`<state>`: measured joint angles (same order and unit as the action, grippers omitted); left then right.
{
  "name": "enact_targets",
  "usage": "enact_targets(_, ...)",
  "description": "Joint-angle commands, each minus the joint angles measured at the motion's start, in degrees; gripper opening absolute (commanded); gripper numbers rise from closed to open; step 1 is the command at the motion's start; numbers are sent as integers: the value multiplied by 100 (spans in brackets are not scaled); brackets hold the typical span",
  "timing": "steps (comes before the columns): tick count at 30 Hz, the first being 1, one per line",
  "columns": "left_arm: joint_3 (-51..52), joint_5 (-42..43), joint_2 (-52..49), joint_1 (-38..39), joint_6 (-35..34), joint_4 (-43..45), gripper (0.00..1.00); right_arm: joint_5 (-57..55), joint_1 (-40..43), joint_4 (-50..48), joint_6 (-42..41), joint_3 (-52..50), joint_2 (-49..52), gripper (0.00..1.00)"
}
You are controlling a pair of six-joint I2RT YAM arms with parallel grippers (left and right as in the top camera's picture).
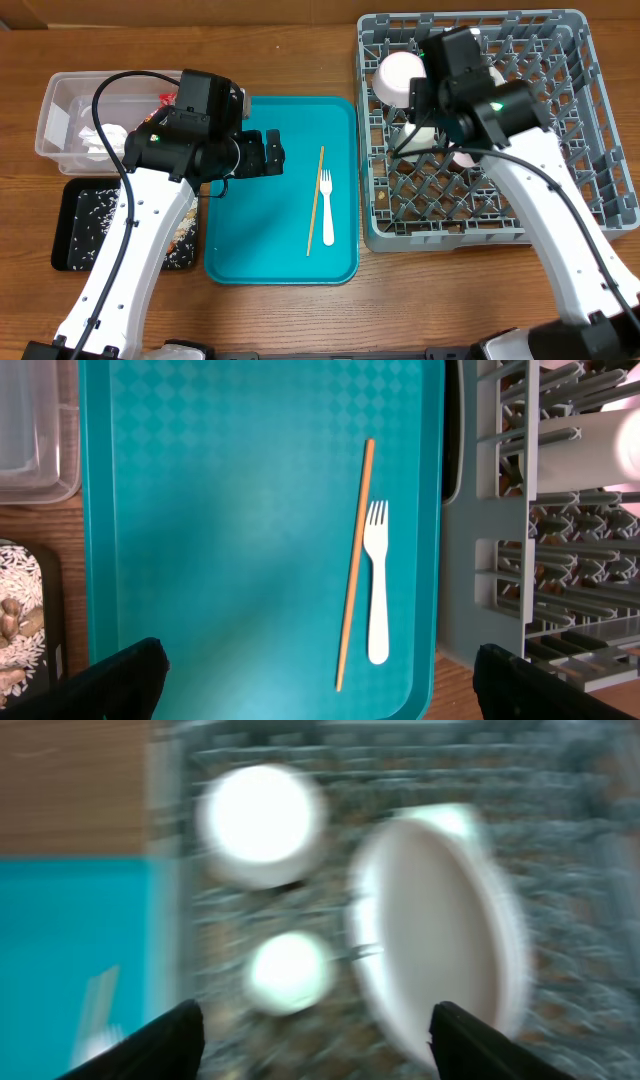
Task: Sort waste into correct bins and load items into the dishwasher
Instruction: 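Stand the white plate upright in the rack slots and open the right gripper, then move the right gripper over the white fork on the teal tray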
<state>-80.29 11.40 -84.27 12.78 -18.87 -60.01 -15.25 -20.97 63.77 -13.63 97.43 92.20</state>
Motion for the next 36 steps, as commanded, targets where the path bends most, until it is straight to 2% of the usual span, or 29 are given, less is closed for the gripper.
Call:
enact_targets(1,-55,22,103,0,68,7,100,2522,11,15,15,44,11,67)
enact_targets(4,-55,22,103,0,68,7,100,3309,-81,-2,15,-101,129,66)
enact_targets(7,-55,22,103,0,68,7,100,3338,-238,-2,-7,-334,262,62)
enact_targets(8,-55,22,103,0,68,7,100,3338,-293,0,-28,-420,297,57)
enact_targets(16,-55,20,103,0,68,7,100,3381,-844,-229,-289,-1099,501,54)
enact_targets(22,-55,13,103,0,48,9,100,3355,-1408,-737,-306,-1384,566,41)
enact_targets(28,-66,-125,114,-201,48,114,100,2385,-1847,-1198,-1263,-1646,588,40)
enact_targets(36,-234,-127,114,-1064,46,87,100,1777,-2070,-1447,-1346,-1882,599,41)
